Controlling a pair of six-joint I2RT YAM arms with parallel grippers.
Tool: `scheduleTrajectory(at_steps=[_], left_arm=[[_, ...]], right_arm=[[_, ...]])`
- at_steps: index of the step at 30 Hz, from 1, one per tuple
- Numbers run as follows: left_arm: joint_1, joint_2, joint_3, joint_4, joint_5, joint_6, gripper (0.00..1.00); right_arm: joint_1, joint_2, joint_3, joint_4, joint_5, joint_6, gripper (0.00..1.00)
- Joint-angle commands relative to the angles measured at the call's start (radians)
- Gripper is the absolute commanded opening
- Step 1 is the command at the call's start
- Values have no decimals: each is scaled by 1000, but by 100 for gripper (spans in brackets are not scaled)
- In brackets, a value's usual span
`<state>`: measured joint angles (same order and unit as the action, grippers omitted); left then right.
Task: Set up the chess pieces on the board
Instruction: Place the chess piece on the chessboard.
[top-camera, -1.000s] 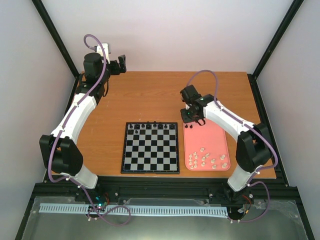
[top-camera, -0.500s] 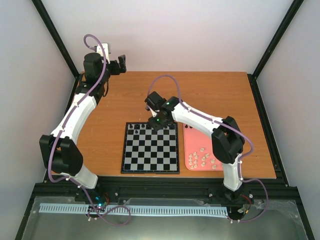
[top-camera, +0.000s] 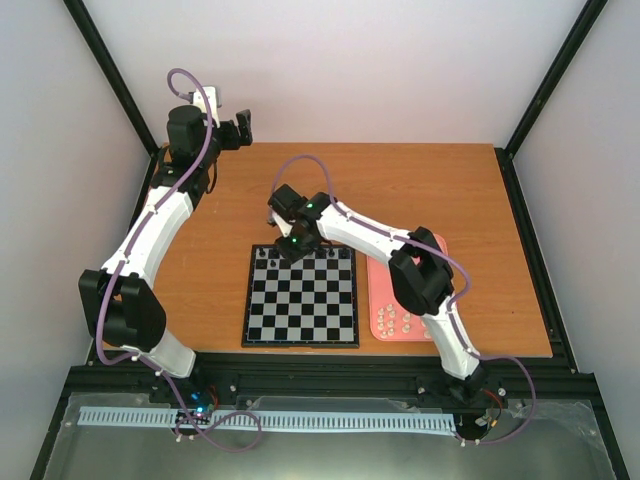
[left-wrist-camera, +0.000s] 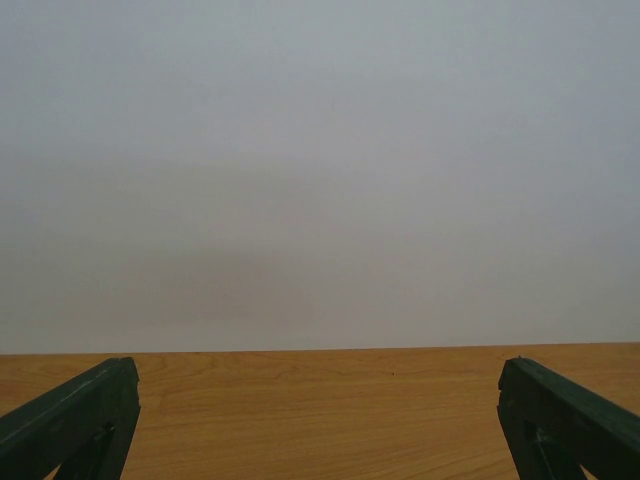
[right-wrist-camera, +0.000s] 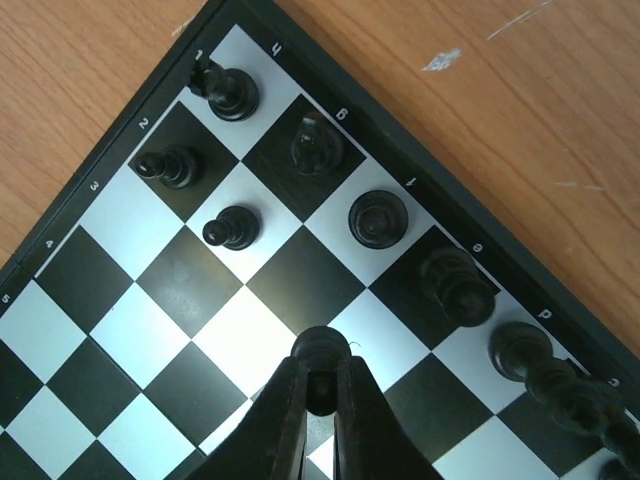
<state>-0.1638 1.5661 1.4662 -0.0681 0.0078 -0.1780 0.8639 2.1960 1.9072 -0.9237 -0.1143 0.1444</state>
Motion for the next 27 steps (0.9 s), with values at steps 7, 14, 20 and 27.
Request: scheduleTrajectory(at_steps=[7, 14, 20, 27], left_arm=[[-2, -21, 13, 18, 6, 9, 100], [-2, -20, 13, 20, 1, 11, 100], [-2, -19, 14, 19, 6, 11, 100], [-2, -18, 14, 18, 7, 11, 100]], right_arm=[[36, 94, 128, -94, -9, -39, 6], [42, 121, 154, -114, 16, -43, 6], [49, 144, 180, -120, 32, -44, 7], [48, 156, 184, -118, 34, -42, 6]])
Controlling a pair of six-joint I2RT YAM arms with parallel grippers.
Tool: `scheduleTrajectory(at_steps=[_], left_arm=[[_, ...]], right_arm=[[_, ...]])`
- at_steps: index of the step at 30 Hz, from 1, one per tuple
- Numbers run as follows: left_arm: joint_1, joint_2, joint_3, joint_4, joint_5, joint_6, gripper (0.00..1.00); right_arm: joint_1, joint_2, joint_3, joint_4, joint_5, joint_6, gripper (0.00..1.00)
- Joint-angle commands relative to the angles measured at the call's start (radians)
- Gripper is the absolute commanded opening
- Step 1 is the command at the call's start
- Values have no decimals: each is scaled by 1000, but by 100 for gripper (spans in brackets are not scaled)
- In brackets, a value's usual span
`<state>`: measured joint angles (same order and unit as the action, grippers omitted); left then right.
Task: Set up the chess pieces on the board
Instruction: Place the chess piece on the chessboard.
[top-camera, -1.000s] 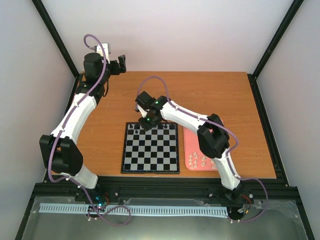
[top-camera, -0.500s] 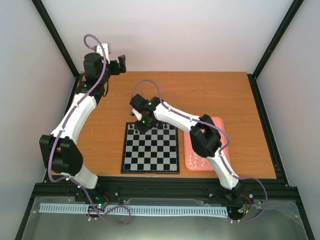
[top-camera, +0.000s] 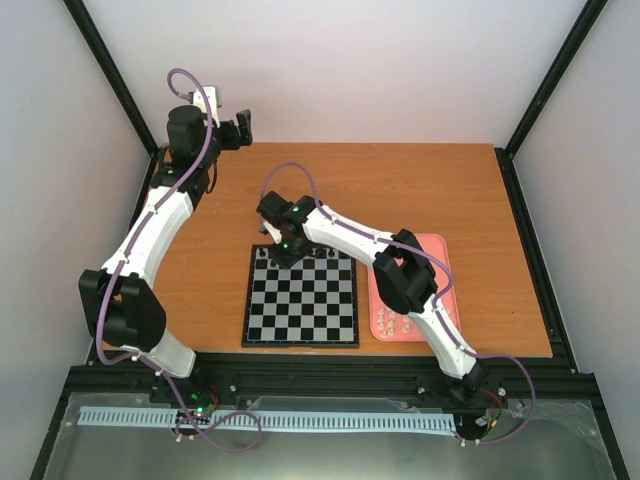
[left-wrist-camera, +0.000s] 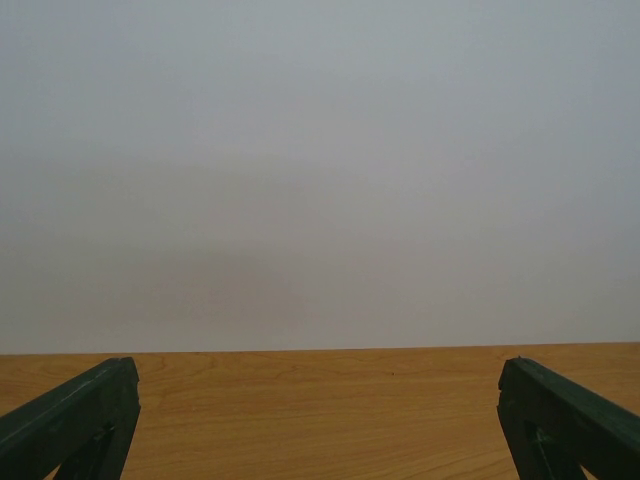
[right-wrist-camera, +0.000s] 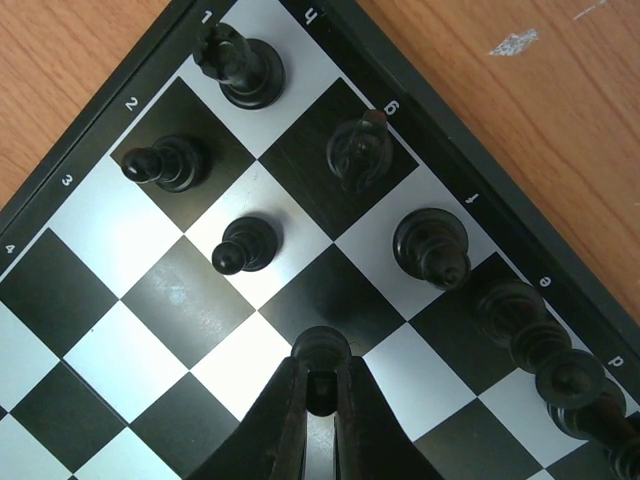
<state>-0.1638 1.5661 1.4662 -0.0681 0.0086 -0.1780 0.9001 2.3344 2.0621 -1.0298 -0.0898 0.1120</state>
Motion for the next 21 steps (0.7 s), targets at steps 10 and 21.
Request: scheduleTrajectory(at_steps=[10, 21], left_arm=[[-2, -19, 13, 19, 4, 11, 100], [-2, -18, 11, 19, 2, 11, 100]], right_arm=[[13, 32, 32, 9, 22, 3, 7], [13, 53, 51, 13, 13, 5, 7]])
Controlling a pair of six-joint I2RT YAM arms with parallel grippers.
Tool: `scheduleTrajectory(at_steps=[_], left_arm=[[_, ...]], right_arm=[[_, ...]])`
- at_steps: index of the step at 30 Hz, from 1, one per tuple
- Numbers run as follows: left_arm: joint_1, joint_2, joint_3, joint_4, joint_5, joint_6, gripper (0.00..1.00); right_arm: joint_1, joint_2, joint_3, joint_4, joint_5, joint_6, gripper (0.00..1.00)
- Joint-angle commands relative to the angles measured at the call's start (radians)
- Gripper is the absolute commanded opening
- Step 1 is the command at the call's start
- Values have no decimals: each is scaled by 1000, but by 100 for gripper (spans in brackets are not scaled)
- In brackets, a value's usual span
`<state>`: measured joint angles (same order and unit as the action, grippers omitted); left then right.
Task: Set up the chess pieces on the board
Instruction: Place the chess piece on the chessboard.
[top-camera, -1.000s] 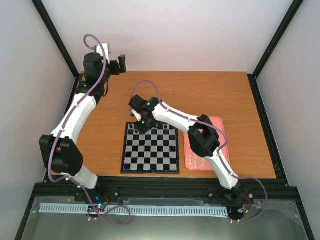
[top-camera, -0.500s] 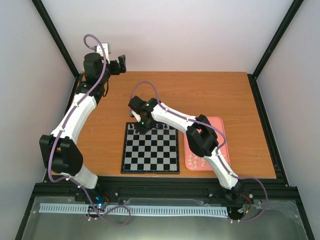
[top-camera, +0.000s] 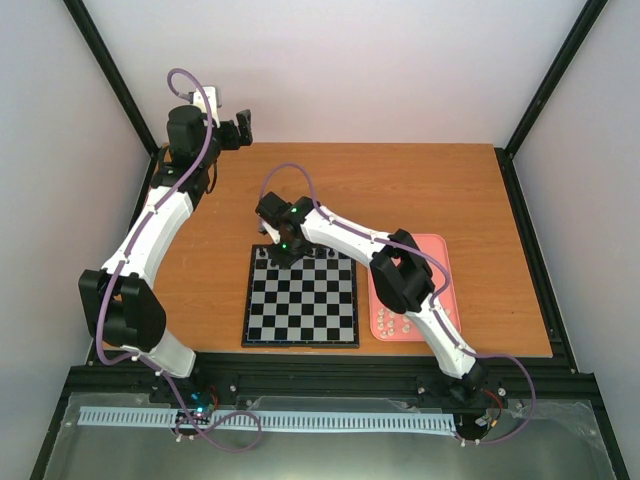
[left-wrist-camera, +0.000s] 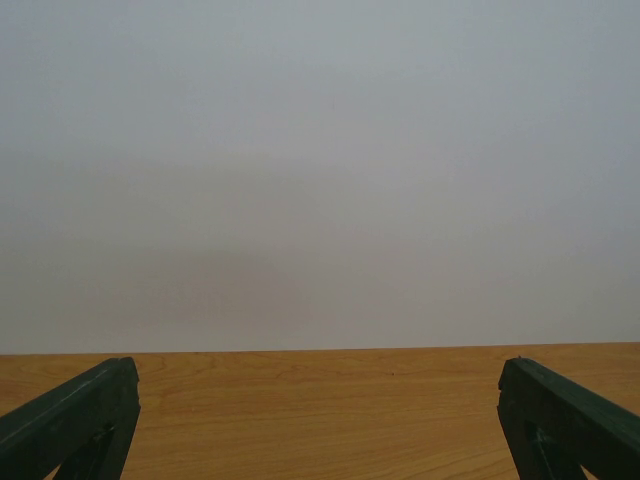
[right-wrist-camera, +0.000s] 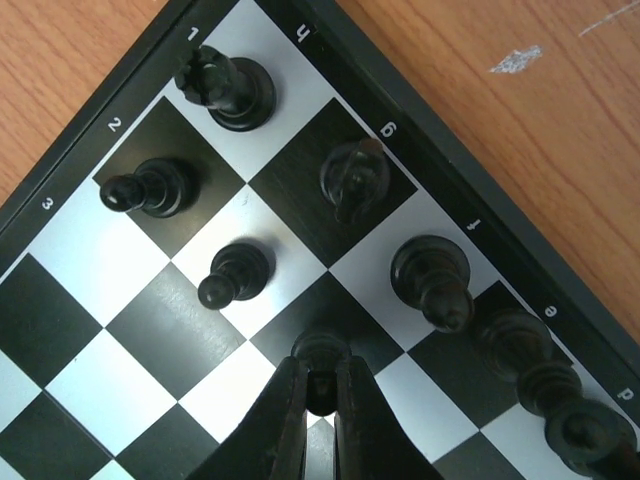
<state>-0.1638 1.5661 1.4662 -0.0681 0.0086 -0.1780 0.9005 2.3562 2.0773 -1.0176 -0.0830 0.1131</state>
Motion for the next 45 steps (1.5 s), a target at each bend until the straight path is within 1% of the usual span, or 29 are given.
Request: scheduleTrajectory(at_steps=[1, 19, 23, 24, 26, 27, 35, 45], left_arm=[[-2, -19, 12, 18, 2, 11, 100], [-2, -17, 12, 18, 1, 11, 100], [-2, -19, 11, 19, 1, 12, 100], [-2, -19, 11, 19, 1, 12, 100], [-2, -18, 12, 19, 0, 12, 100], [-2, -17, 13, 19, 0, 13, 100], [-2, -18, 13, 18, -4, 13, 100], [-2, -18, 13, 19, 1, 11, 100]], right_arm=[[12, 35, 36, 0, 6, 3, 7], [14, 43, 33, -10, 25, -1, 9], [14, 37, 32, -11, 26, -7, 11], [14, 34, 33, -11, 27, -9, 12], [15, 27, 29, -8, 24, -16, 20], [16, 22, 27, -4, 22, -19, 22], [24, -4, 16, 7, 9, -34, 23], [26, -67, -26, 18, 37, -36, 24]])
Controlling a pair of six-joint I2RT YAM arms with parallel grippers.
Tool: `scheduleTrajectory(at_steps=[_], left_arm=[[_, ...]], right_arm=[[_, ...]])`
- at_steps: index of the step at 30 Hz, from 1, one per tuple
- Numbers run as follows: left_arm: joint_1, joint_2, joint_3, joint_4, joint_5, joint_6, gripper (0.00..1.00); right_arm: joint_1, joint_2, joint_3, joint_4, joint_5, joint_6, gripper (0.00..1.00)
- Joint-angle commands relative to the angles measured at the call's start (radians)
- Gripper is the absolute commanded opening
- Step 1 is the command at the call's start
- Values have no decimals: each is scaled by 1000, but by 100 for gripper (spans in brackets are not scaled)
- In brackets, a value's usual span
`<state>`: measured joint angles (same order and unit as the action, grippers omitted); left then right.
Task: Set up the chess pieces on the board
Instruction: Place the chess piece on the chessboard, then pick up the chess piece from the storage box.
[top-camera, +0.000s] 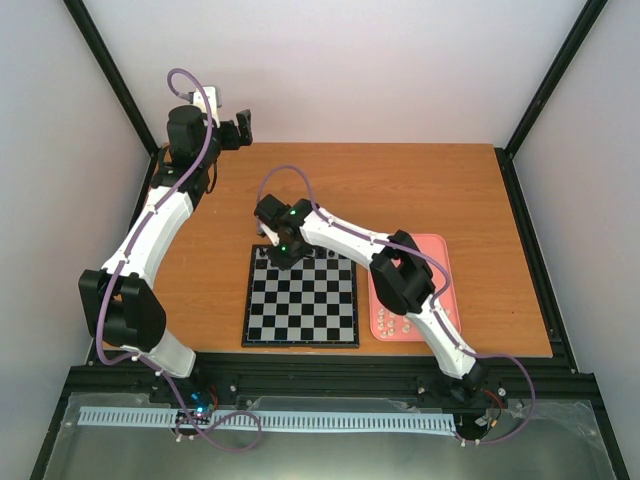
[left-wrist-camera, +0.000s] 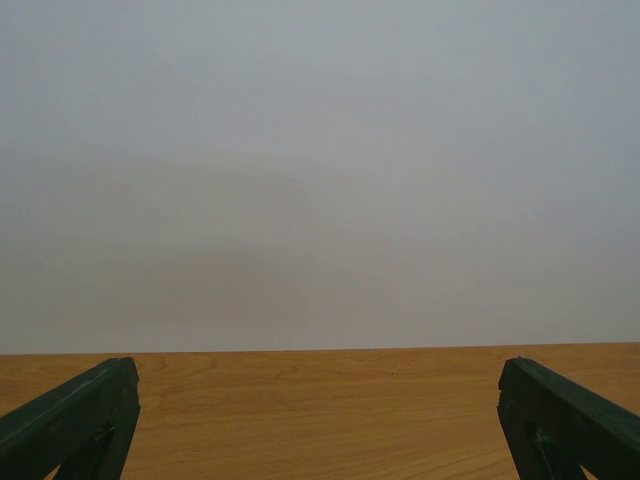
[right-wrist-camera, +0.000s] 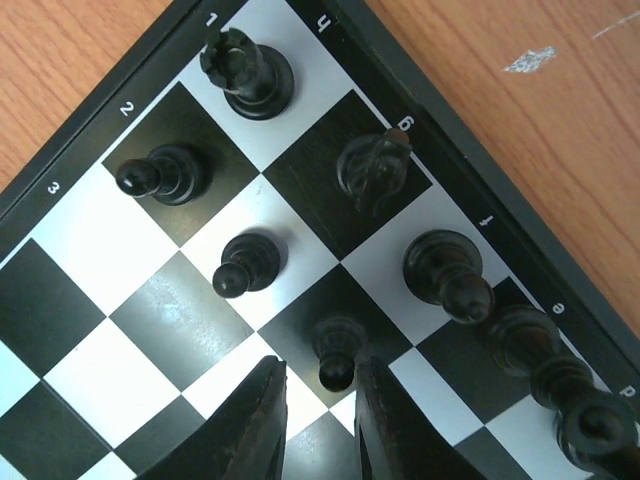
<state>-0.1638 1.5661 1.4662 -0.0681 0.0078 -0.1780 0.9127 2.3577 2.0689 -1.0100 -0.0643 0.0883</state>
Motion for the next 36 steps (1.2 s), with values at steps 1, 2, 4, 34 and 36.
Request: scheduleTrajectory(at_steps=[1, 2, 4, 34, 36], left_arm=[[-2, -17, 13, 20, 3, 11, 100], [-2, -15, 14, 19, 4, 11, 100], [-2, -14, 14, 20, 4, 9, 100], [-2, -7, 23, 14, 7, 9, 100], [-2, -3, 25, 14, 12, 9, 100]], right_arm=[[14, -70, -21, 10, 23, -11, 25], [14, -73, -23, 9, 27, -11, 25], [14, -81, -29, 11, 31, -9, 24], [-368, -603, -682, 220, 290, 126, 56], [-399, -608, -704, 232, 300, 138, 58]])
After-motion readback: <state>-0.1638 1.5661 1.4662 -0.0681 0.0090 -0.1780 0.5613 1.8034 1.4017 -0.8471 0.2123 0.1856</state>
